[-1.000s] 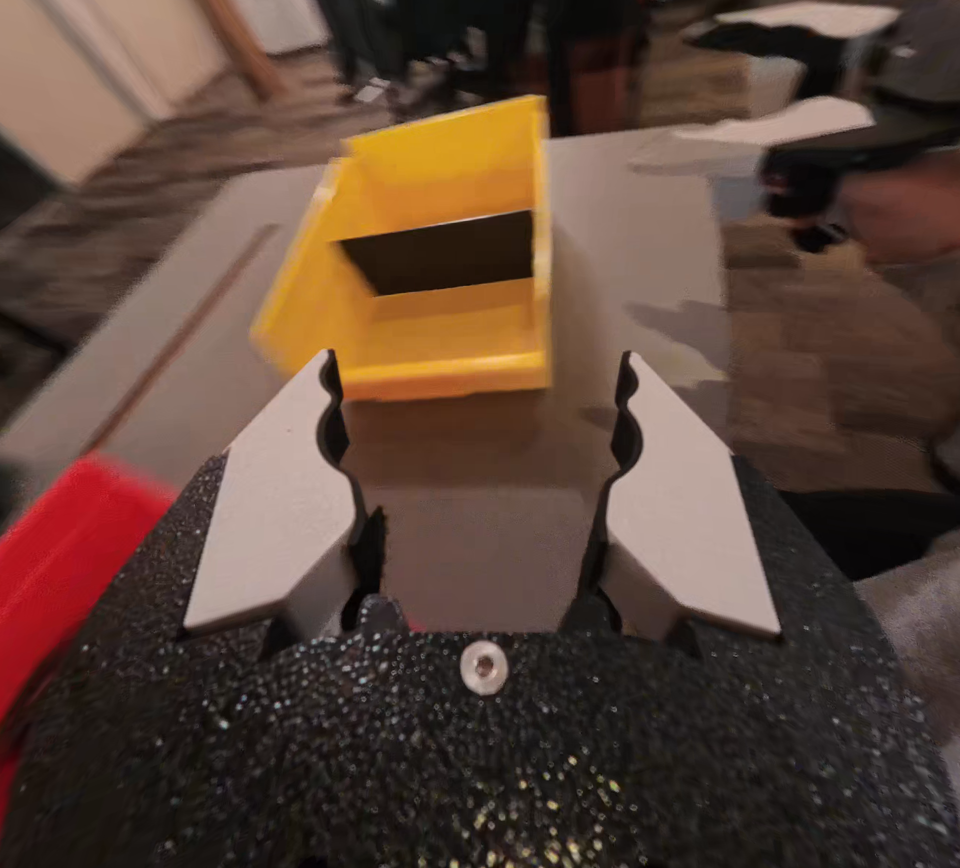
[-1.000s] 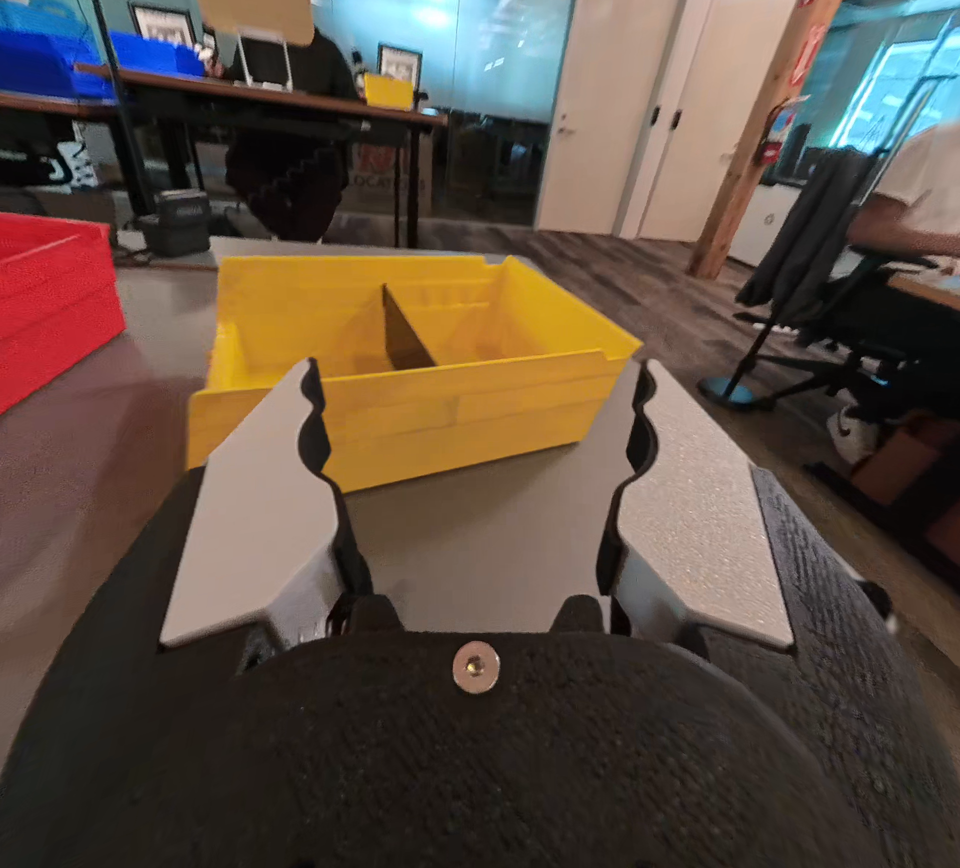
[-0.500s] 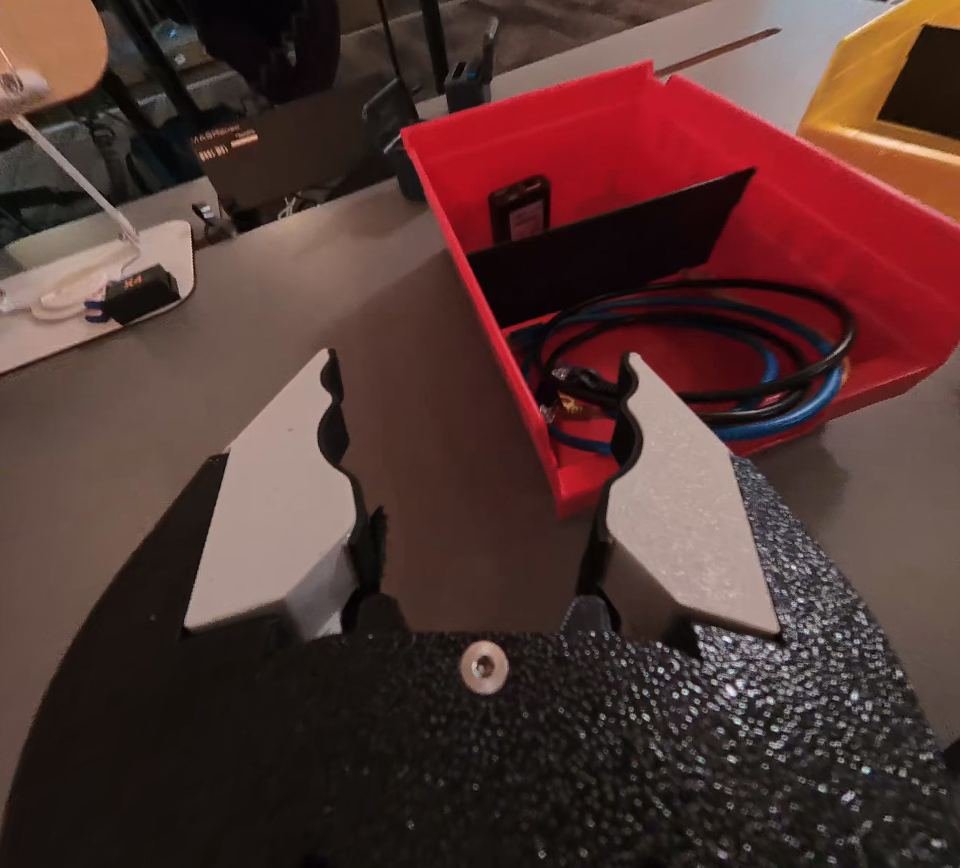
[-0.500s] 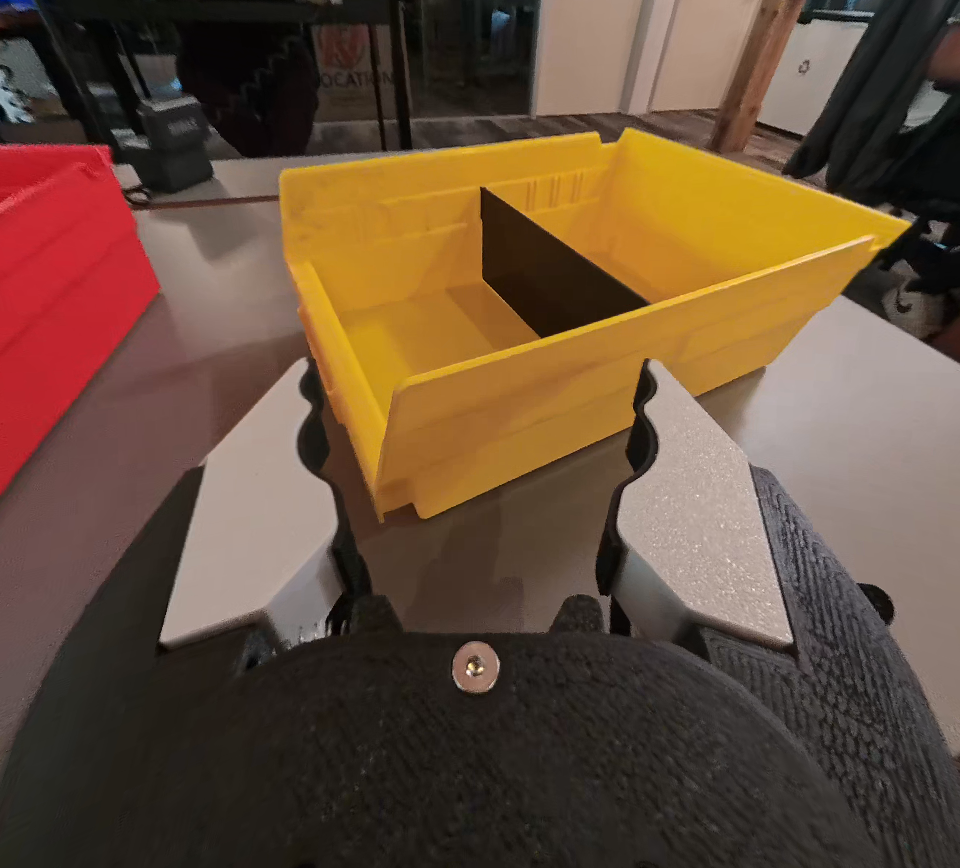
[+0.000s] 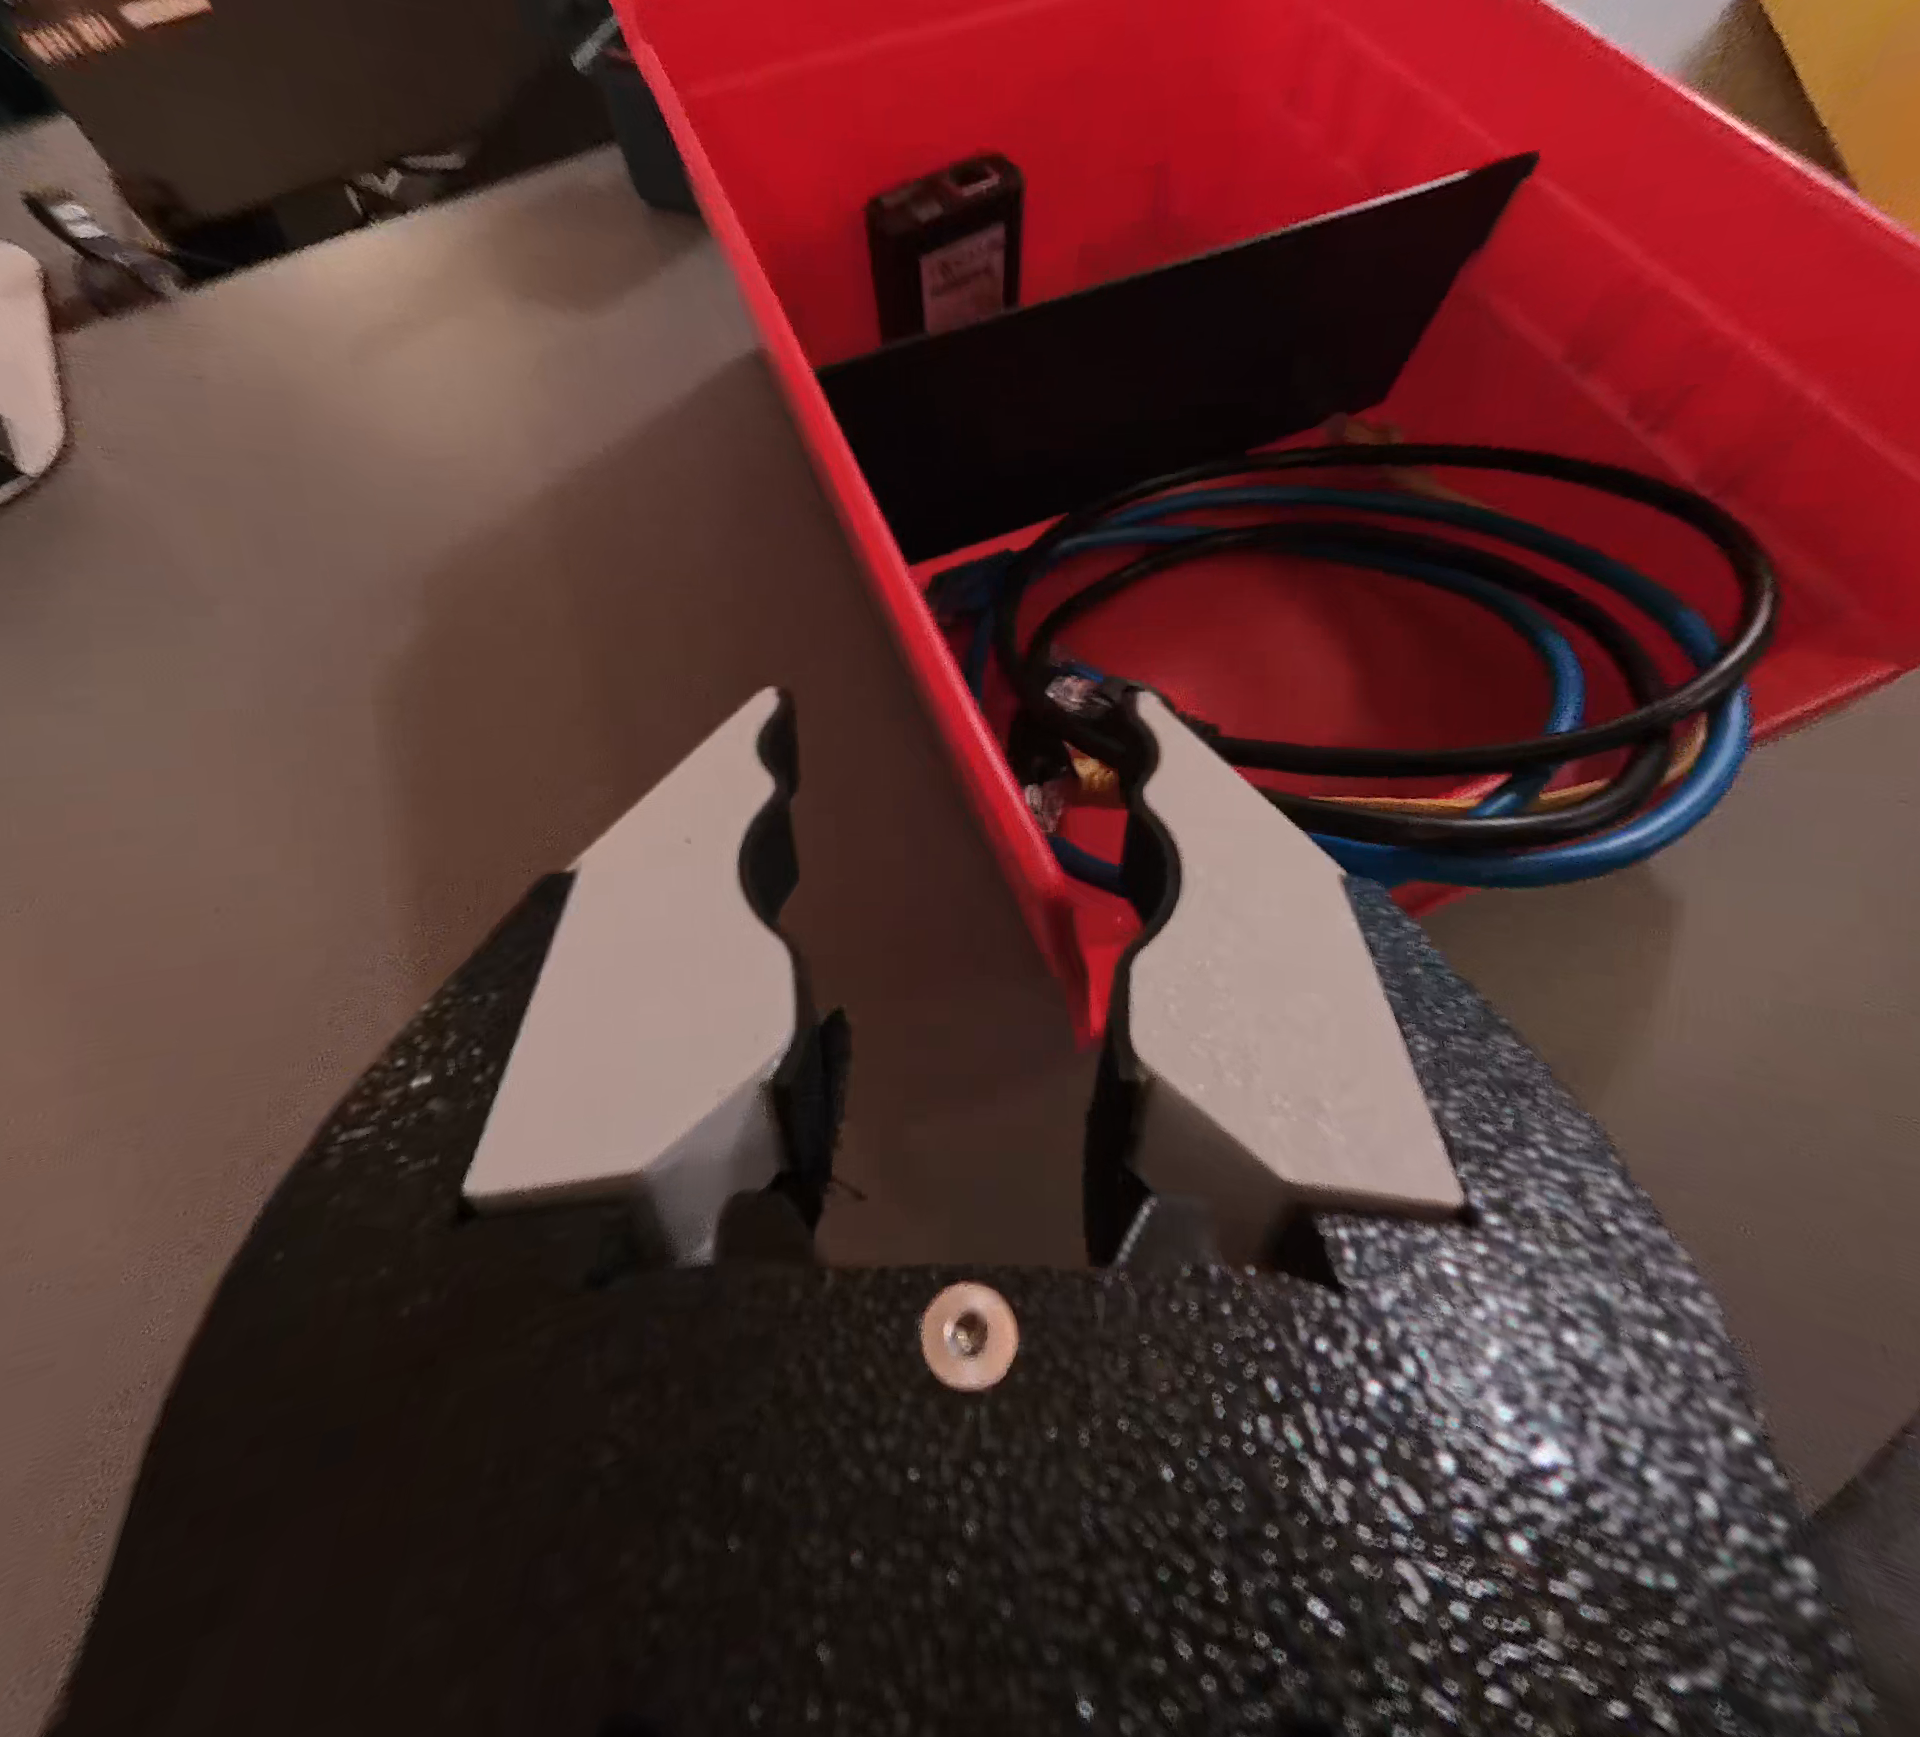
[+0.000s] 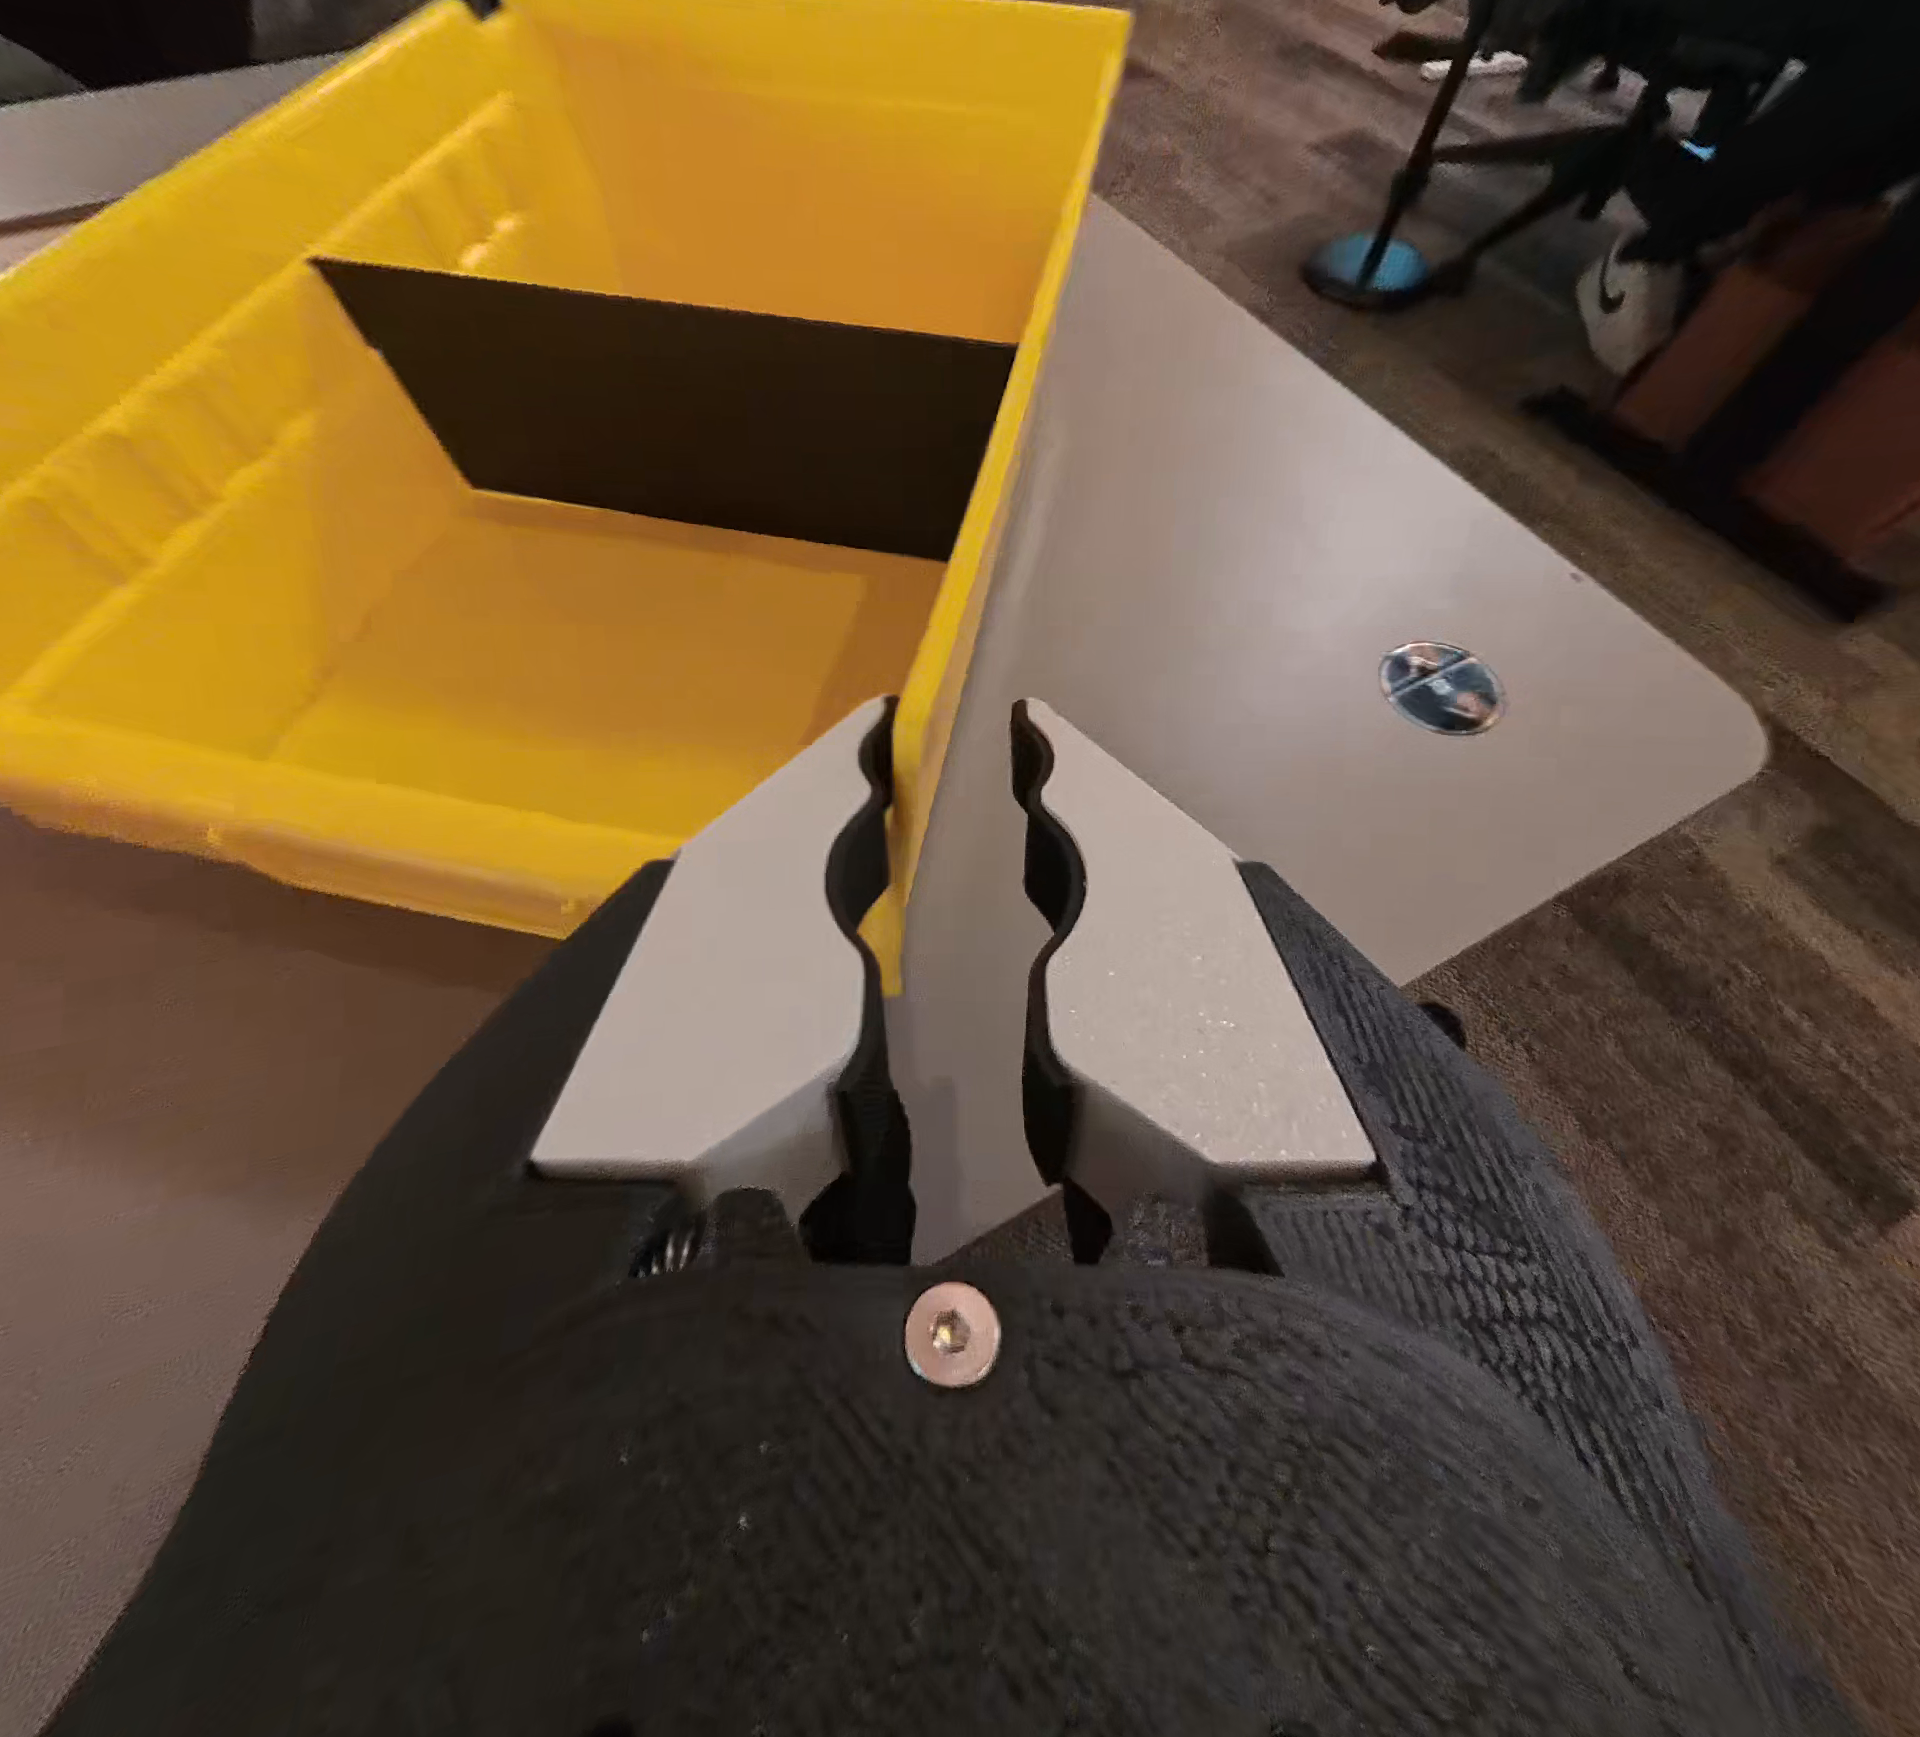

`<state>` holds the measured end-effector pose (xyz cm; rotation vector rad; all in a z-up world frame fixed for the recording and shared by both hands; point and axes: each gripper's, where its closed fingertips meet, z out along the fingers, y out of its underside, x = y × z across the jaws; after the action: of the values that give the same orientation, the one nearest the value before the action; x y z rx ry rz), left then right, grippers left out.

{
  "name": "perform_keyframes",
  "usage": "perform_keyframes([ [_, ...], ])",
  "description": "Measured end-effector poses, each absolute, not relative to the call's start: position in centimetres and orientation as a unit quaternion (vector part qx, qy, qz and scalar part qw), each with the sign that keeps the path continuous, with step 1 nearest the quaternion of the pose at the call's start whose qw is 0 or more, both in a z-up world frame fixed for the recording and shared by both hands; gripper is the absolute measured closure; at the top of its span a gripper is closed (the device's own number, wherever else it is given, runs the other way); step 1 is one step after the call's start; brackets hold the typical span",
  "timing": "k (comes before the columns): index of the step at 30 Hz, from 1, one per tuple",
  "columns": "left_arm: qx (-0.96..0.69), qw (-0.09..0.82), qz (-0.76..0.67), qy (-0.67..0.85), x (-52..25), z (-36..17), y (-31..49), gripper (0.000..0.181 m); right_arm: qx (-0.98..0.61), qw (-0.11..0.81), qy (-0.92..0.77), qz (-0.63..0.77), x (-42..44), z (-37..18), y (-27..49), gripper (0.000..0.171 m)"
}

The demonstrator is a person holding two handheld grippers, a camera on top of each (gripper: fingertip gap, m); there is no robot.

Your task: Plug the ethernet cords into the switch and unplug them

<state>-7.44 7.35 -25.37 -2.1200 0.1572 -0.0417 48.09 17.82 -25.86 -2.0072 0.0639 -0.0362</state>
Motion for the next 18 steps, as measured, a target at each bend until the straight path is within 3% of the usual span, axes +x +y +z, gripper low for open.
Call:
perform_keyframes([
  [4, -0.882, 0.466, -0.013, 0.063, -7.4, -26.0, 8.1, 0.153, -0.847, 0.529, 0.034, -0.033, 50.4, -25.5, 18.4, 0.169],
  [8, -0.88, 0.471, 0.026, 0.054, -9.1, -26.0, 8.2, 0.176, -0.852, 0.524, 0.006, -0.022, 51.5, -25.3, 18.8, 0.169],
  [18, -0.874, 0.481, 0.051, -0.037, -17.9, -25.4, 1.9, 0.178, -0.849, 0.521, -0.086, 0.037, 48.2, -25.2, 19.3, 0.168],
])
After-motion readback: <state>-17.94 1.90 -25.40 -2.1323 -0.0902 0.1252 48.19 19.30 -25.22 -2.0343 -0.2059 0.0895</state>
